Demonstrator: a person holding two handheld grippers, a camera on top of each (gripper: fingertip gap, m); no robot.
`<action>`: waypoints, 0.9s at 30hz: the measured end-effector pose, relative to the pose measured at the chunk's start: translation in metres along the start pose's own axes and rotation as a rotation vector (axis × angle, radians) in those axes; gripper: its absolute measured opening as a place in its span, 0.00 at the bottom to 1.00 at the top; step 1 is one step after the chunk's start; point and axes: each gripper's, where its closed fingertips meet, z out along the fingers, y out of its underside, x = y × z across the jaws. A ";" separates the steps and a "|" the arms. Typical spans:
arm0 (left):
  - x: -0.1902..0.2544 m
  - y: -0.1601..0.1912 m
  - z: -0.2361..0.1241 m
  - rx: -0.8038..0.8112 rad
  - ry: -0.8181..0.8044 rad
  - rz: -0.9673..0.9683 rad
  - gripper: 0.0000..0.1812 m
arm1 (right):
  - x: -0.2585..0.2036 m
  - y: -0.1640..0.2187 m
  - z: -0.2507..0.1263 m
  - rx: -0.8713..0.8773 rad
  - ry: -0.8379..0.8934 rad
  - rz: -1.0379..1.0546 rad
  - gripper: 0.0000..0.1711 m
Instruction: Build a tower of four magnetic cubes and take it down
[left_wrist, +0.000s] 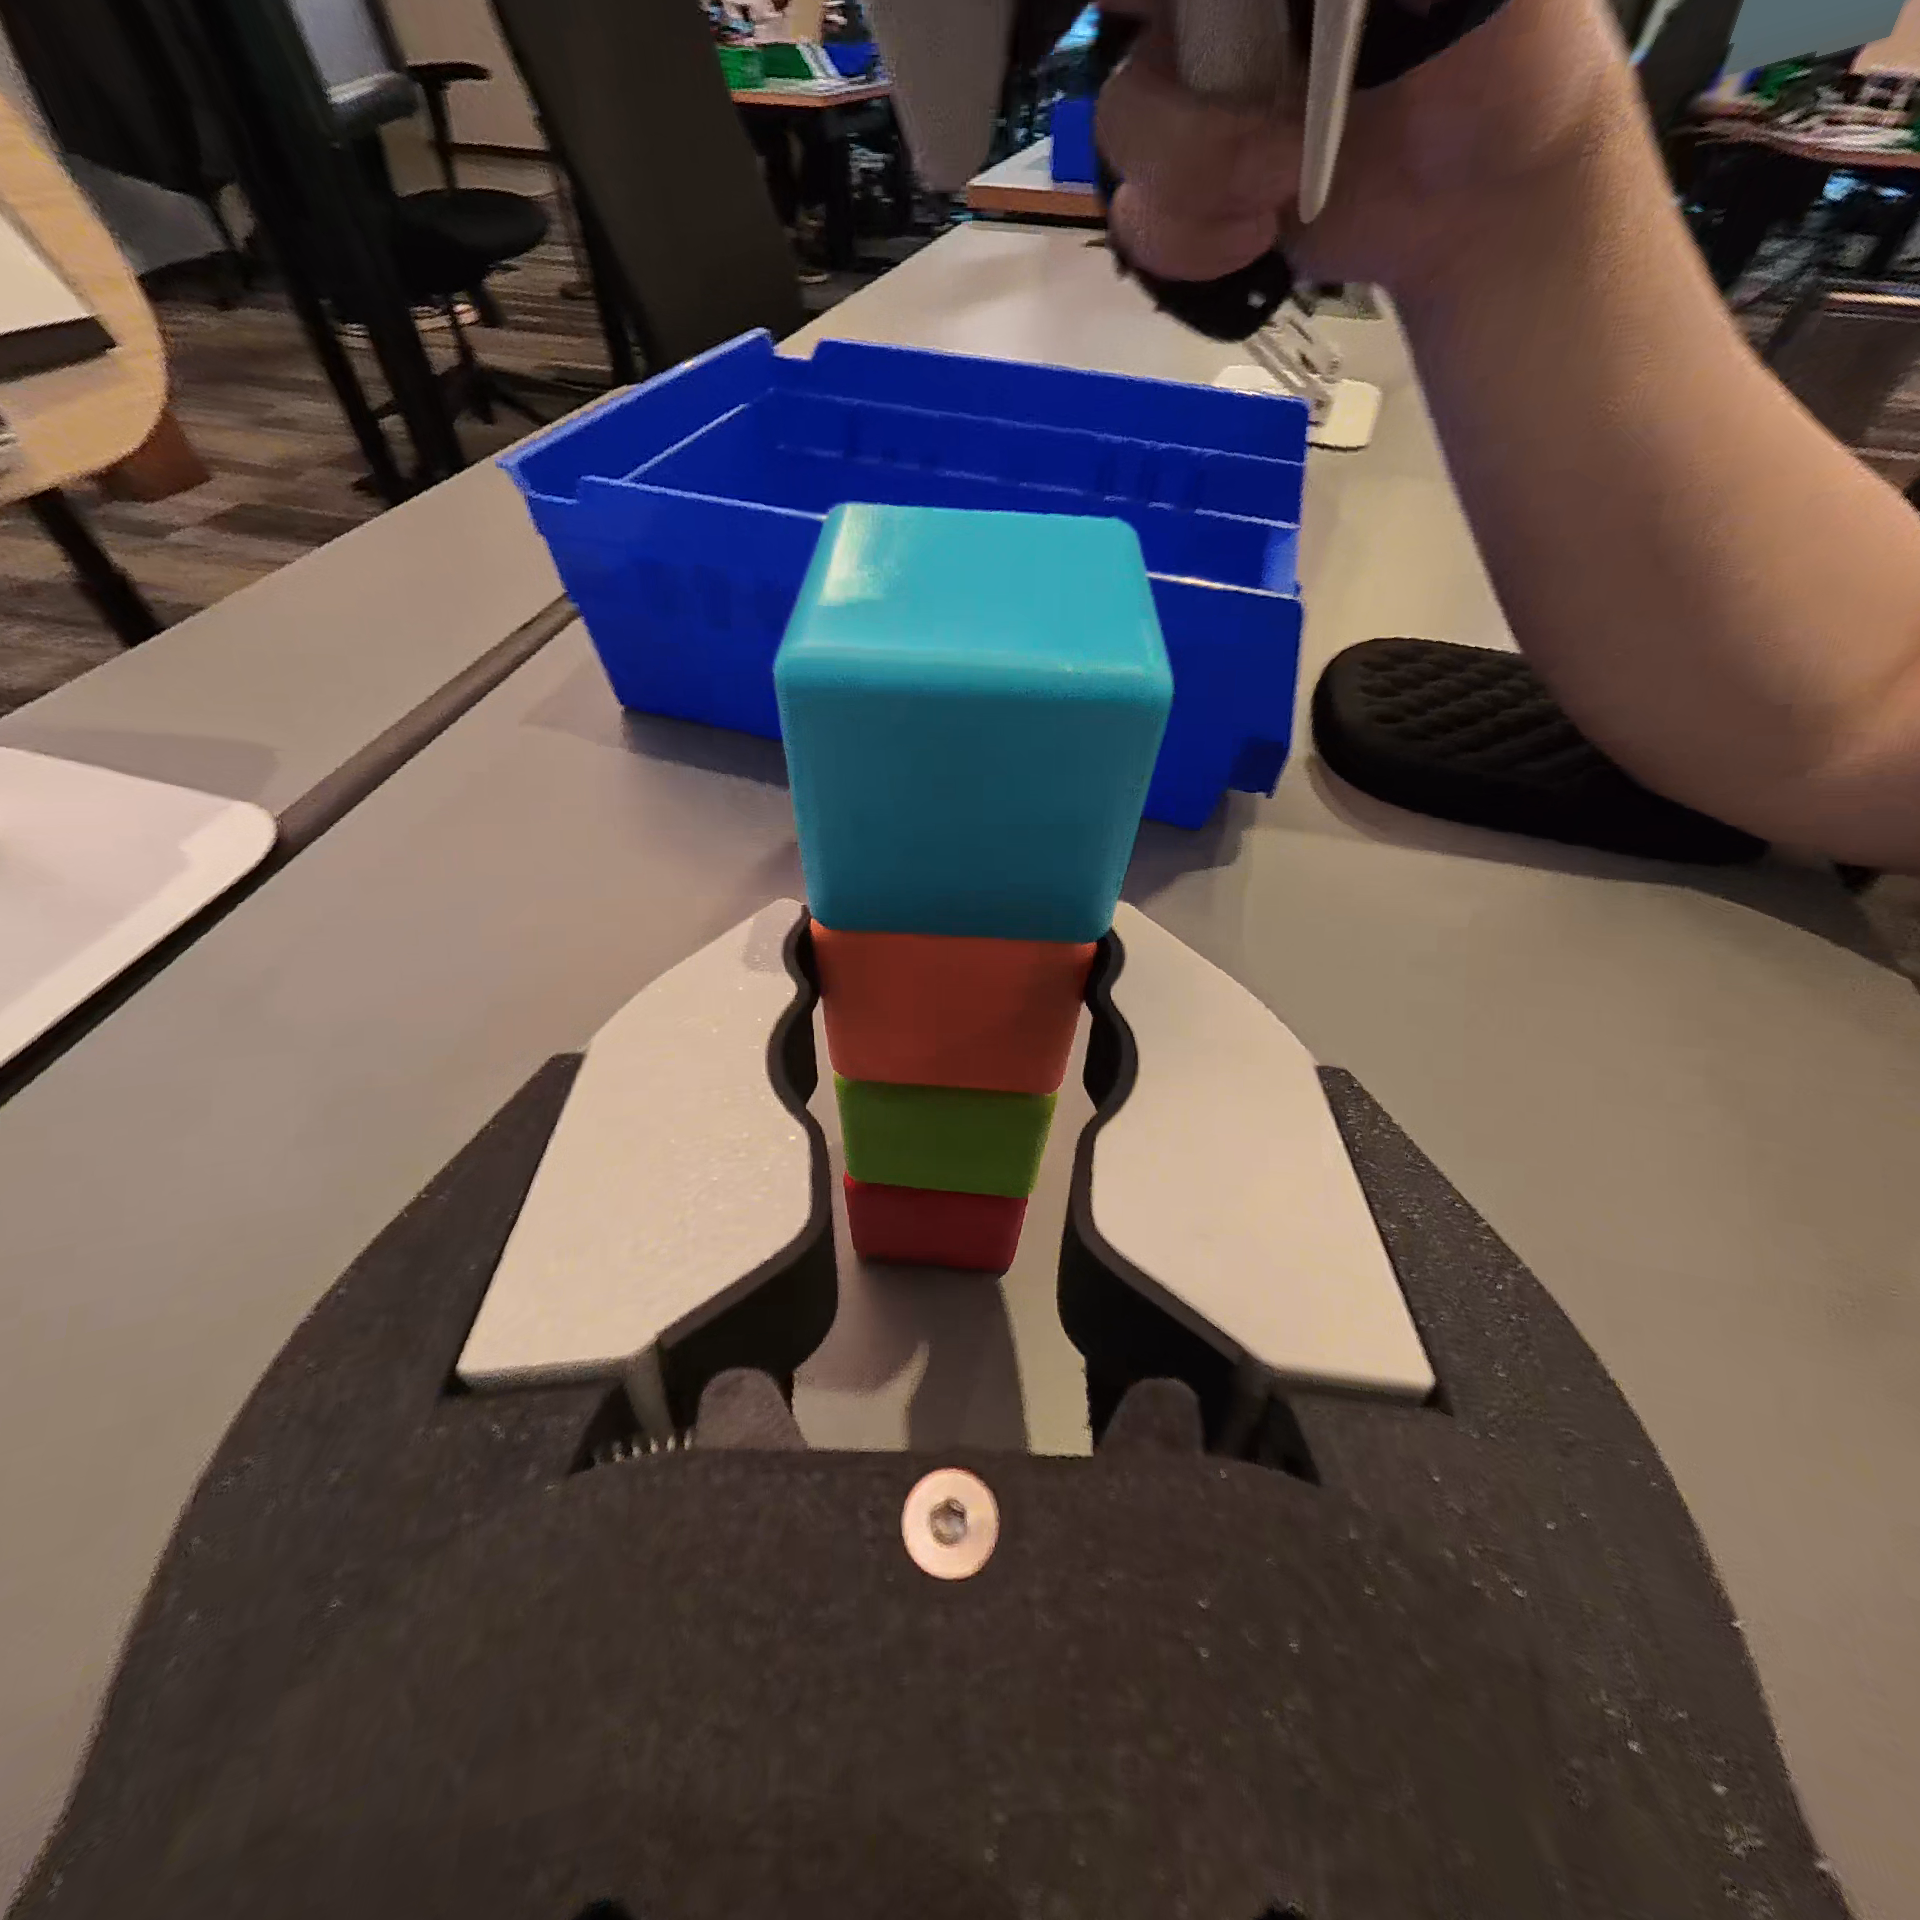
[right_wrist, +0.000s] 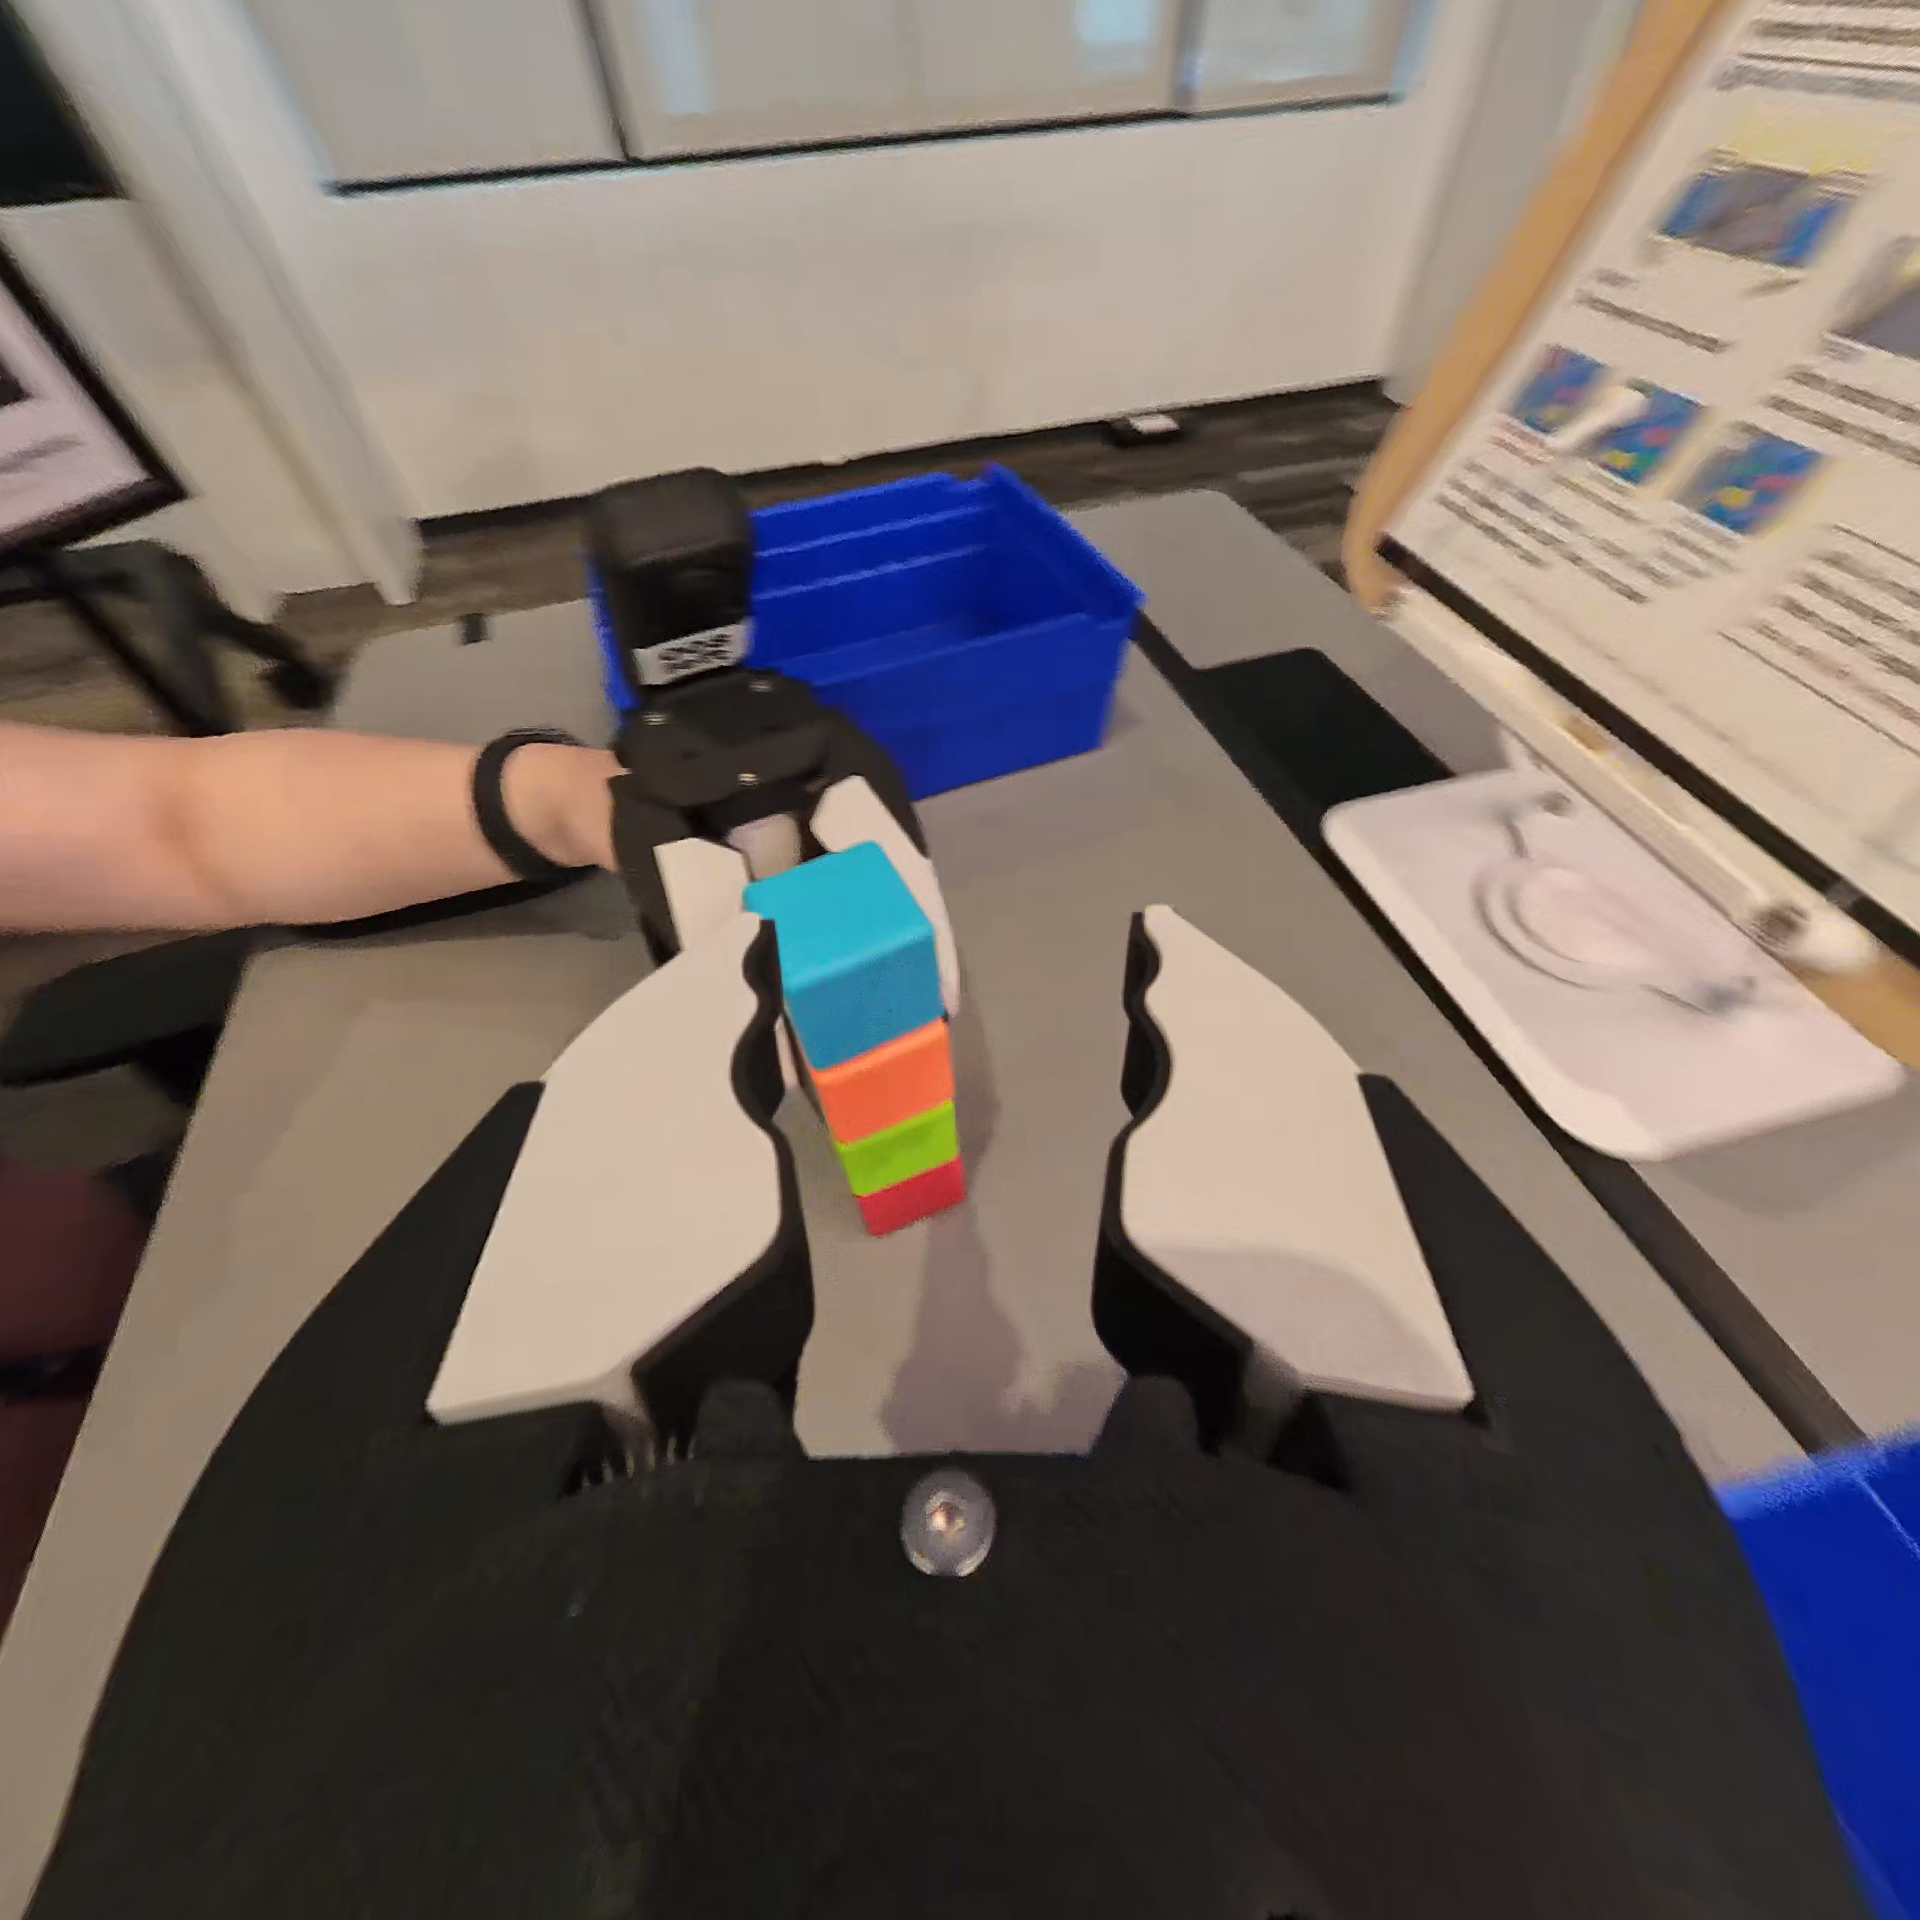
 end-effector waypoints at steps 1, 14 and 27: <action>0.004 0.000 0.000 0.002 0.018 0.006 0.27 | -0.007 0.000 0.003 0.019 -0.054 -0.015 0.38; 0.013 0.000 0.007 0.028 0.056 0.015 0.27 | -0.041 0.040 0.051 -0.065 -0.285 -0.093 0.41; 0.014 0.000 0.006 0.055 0.080 0.021 0.27 | -0.045 0.054 0.066 -0.090 -0.318 -0.105 0.29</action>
